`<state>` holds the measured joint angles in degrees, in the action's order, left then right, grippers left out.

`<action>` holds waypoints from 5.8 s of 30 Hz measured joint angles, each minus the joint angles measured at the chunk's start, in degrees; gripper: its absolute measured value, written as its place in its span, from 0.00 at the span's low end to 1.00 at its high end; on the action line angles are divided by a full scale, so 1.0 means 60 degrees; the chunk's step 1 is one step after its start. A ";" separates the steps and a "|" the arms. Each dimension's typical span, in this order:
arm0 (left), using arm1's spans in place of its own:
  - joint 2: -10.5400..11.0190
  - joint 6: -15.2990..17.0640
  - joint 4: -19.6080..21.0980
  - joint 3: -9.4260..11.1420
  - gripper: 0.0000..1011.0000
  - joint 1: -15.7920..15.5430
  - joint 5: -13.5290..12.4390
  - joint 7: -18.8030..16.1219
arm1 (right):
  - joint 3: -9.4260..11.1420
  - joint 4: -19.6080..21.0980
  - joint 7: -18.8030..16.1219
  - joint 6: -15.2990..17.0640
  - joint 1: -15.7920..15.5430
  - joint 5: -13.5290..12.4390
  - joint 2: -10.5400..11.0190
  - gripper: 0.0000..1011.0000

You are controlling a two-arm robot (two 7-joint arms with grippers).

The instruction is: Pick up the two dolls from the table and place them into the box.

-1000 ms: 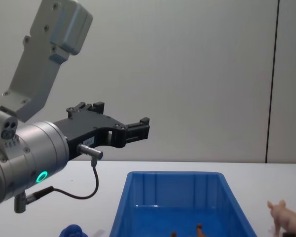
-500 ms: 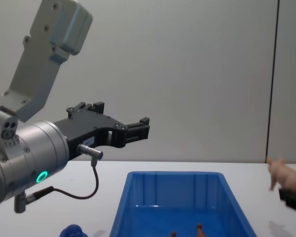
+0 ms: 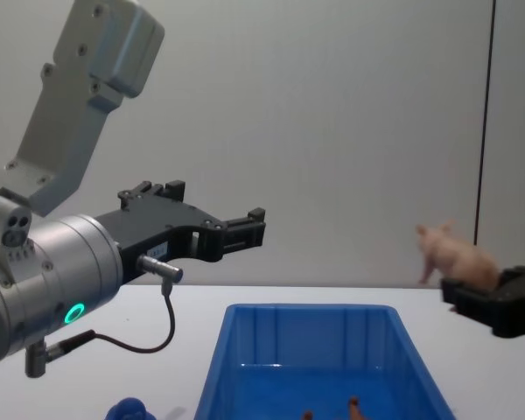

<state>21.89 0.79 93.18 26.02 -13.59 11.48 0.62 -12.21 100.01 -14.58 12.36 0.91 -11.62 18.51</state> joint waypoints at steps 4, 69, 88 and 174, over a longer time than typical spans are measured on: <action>0.0000 0.0000 0.0000 0.0000 0.99 0.0000 0.0000 0.0000 | -0.0222 0.0235 -0.0261 0.0321 0.0010 0.0282 -0.0118 0.36; 0.0912 0.1336 0.1581 -0.0167 0.99 0.1407 0.0814 -0.1395 | 0.0008 -0.1101 0.0033 -0.0769 0.0676 0.0668 -0.0196 0.99; 0.1776 0.1724 0.1545 -0.0623 0.99 0.1978 0.1765 -0.0520 | 0.0032 -0.1147 0.0035 -0.0814 0.0692 0.0656 -0.0179 0.99; 0.1315 0.1367 -0.2066 -0.1130 0.47 -0.0723 0.0508 0.4917 | 0.0035 -0.1157 0.0034 -0.0822 0.0693 0.0657 -0.0178 0.99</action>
<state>29.78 8.99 80.78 19.24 -17.93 14.53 30.12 -12.00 93.07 -14.37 7.42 5.07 -7.67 17.44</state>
